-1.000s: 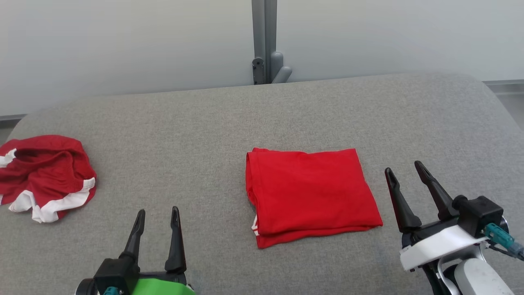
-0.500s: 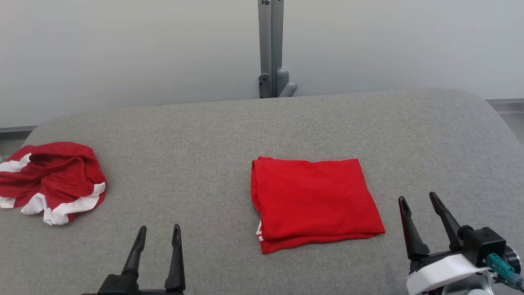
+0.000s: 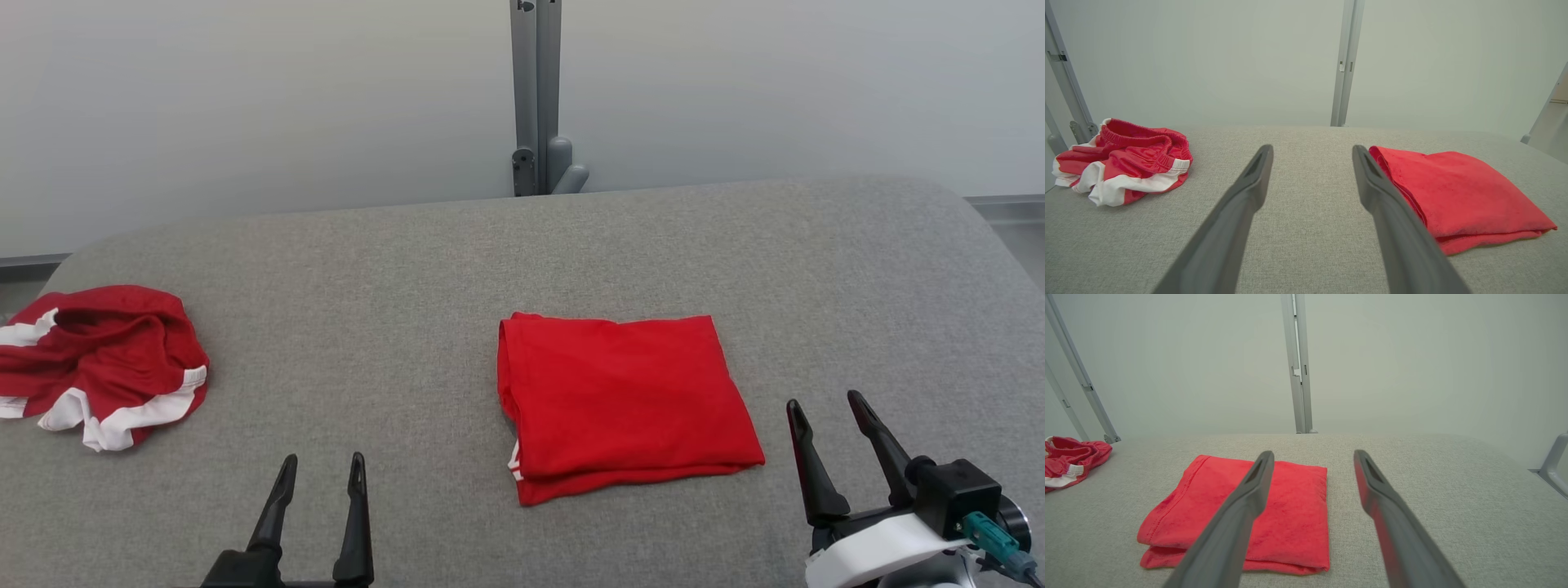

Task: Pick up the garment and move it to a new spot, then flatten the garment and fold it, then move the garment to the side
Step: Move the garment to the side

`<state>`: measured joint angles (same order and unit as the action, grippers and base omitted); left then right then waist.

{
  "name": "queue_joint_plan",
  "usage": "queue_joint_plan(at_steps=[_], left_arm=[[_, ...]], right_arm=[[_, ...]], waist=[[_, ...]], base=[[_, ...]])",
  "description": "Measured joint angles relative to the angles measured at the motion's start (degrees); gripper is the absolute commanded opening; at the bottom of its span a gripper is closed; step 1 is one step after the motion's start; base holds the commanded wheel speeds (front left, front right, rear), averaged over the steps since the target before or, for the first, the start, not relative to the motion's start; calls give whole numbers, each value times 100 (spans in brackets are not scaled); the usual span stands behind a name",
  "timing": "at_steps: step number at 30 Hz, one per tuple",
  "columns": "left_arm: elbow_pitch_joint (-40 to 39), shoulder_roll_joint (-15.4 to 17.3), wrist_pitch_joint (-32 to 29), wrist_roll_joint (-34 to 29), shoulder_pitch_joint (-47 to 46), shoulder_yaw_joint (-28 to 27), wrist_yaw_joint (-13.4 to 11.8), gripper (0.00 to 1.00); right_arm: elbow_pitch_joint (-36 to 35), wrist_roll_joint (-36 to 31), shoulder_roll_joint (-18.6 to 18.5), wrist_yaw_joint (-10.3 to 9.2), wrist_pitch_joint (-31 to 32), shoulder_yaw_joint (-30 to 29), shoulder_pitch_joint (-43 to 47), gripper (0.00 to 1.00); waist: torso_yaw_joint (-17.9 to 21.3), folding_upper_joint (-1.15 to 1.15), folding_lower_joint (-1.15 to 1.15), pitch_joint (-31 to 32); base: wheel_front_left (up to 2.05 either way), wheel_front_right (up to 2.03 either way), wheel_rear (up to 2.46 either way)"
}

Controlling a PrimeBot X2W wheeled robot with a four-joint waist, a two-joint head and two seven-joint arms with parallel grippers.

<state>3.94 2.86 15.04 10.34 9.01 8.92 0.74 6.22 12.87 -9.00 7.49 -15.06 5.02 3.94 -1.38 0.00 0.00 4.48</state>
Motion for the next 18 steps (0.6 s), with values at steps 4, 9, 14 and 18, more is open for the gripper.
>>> queue_joint_plan(at_steps=[4,9,14,18], left_arm=[[7,0,0,-18,0,16,1,100],[7,0,0,-36,-2,62,1,100],[-26,0,0,-87,-25,151,-20,100],[-76,0,0,3,-66,220,-82,100]], right_arm=[[23,27,10,0,0,4,0,100],[42,113,12,0,0,7,-1,100],[225,371,-86,0,0,13,-142,100],[567,869,-300,0,-1,255,-439,100]], waist=[[-7,0,0,-25],[-33,0,0,-80],[-100,0,0,-199],[-163,0,0,-344]], base=[[0,0,0],[0,0,0],[0,0,0],[0,0,0]])
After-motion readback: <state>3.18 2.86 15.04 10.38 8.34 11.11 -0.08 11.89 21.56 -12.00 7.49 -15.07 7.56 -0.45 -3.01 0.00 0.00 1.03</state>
